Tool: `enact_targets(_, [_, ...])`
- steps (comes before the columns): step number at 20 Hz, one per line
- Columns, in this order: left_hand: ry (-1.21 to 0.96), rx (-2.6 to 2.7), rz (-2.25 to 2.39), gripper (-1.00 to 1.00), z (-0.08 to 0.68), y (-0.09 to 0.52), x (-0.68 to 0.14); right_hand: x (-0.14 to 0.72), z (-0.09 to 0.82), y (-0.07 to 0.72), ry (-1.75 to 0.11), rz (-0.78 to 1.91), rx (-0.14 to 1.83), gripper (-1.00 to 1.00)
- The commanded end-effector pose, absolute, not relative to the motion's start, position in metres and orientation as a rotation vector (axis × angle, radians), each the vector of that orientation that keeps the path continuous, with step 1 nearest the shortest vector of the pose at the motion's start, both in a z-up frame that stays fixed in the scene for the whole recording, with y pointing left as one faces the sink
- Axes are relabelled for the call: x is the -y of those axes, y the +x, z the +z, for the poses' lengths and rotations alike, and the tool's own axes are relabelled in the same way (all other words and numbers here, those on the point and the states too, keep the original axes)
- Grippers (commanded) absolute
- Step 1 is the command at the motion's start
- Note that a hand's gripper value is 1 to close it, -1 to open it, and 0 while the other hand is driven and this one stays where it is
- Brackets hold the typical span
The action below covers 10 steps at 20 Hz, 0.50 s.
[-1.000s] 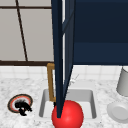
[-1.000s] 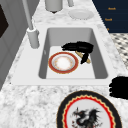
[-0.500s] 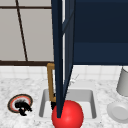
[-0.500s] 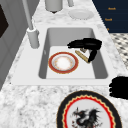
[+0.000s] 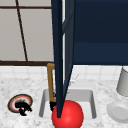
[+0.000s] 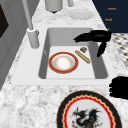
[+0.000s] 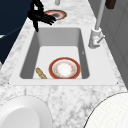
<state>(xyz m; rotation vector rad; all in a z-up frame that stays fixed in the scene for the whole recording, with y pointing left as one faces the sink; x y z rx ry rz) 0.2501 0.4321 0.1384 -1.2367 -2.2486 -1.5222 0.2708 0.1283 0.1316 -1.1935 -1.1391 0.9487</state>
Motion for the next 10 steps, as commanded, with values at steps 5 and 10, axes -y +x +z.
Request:
enact_targets(5, [-1.237,2.249,-1.522,0.00,0.138,0.250,-0.432,-0.128,0.187,0.248,-1.147,0.919,1.086,-1.00])
enact_targets(10, [-1.237,2.249,-1.522,0.00,0.138,0.250,-0.432,-0.128,0.225,0.237,-1.139,0.910,1.074,-1.00])
